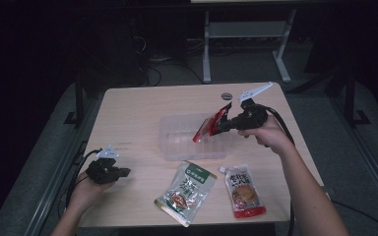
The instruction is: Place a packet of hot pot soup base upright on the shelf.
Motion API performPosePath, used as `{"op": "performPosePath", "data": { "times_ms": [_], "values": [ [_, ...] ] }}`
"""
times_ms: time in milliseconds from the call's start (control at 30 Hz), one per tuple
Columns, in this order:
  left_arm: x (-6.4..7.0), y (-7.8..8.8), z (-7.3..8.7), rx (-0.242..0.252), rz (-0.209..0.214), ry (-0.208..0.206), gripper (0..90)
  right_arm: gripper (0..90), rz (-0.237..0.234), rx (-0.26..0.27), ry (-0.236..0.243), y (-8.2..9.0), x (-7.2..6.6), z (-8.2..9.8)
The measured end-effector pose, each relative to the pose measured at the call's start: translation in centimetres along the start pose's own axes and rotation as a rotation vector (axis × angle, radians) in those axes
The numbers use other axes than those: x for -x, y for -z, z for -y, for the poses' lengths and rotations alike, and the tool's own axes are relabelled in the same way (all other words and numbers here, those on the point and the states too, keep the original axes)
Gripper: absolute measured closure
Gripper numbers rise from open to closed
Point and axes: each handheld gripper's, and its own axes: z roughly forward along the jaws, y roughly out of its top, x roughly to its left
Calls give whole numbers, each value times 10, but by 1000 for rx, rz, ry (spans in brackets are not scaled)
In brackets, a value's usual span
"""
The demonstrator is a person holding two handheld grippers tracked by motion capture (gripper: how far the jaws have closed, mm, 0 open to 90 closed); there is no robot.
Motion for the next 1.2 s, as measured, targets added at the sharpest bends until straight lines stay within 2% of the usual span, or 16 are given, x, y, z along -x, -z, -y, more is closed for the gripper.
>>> {"op": "performPosePath", "data": {
  "times_ms": [267,533,733,933,1200],
  "values": [
    [0,0,0,-2,2,2,894,886,66,13,-21,15,7,4],
    [0,-1,0,0,3,5,894,891,109,17,-22,17,8,0],
    [0,-1,0,-1,3,3,894,897,103,25,-18,13,7,-2],
    [0,-2,-1,-2,8,-1,894,899,75,29,-5,6,4,-5],
    [0,-2,-1,-3,10,2,894,899,28,-34,24,-10,-6,-6]
  ]
}}
